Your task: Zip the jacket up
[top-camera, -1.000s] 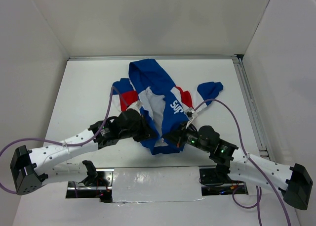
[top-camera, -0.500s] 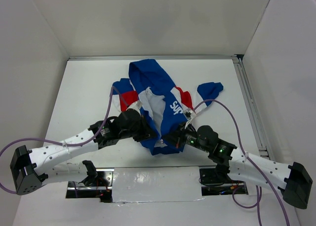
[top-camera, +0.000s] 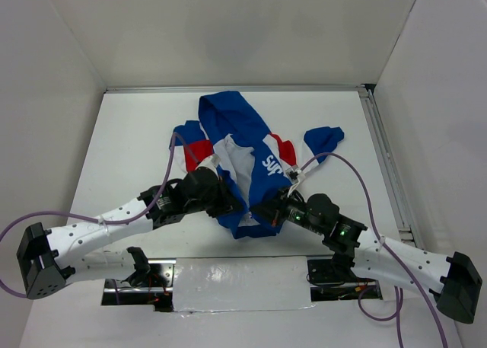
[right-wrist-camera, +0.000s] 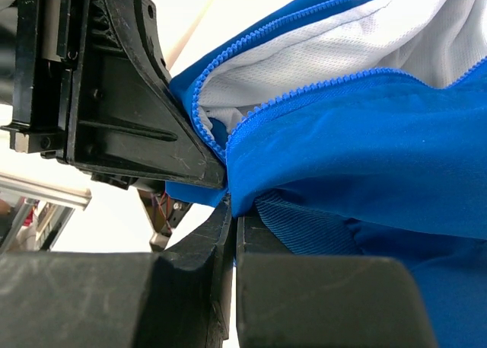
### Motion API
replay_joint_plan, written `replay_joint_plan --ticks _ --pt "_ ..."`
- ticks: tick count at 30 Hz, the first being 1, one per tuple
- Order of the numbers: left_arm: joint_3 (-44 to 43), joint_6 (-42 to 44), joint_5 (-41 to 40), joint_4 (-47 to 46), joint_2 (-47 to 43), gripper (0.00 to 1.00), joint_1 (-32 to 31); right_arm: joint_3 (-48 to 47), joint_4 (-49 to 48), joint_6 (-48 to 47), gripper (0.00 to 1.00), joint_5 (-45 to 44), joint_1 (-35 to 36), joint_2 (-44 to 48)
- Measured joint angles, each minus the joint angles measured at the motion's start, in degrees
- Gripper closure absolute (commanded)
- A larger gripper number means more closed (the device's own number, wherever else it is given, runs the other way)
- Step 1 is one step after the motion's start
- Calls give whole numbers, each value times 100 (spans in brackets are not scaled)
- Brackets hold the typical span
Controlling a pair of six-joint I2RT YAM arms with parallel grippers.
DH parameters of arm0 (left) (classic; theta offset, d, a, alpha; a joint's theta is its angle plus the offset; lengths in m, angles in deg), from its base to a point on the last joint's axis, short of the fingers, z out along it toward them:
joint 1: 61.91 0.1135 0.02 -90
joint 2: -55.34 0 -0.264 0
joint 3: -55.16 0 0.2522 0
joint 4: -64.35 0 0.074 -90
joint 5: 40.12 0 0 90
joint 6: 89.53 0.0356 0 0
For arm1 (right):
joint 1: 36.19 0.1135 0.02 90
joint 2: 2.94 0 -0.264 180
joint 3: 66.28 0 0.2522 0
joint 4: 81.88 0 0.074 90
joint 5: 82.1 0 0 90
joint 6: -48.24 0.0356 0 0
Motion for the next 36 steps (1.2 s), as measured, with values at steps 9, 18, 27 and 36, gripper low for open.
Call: replay_joint_plan --ticks 9,18,27,36 --pt "2 4 2 -116 11 100 0 20 -2 92 100 55 -122 35" --pt "96 7 0 -131 -39 100 0 20 -2 105 100 269 -181 -59" --pt "140 17 -2 -210 -61 100 0 20 -4 114 100 435 -232 -83" --pt "151 26 0 -223 -72 100 0 20 -4 146 100 509 -295 -81"
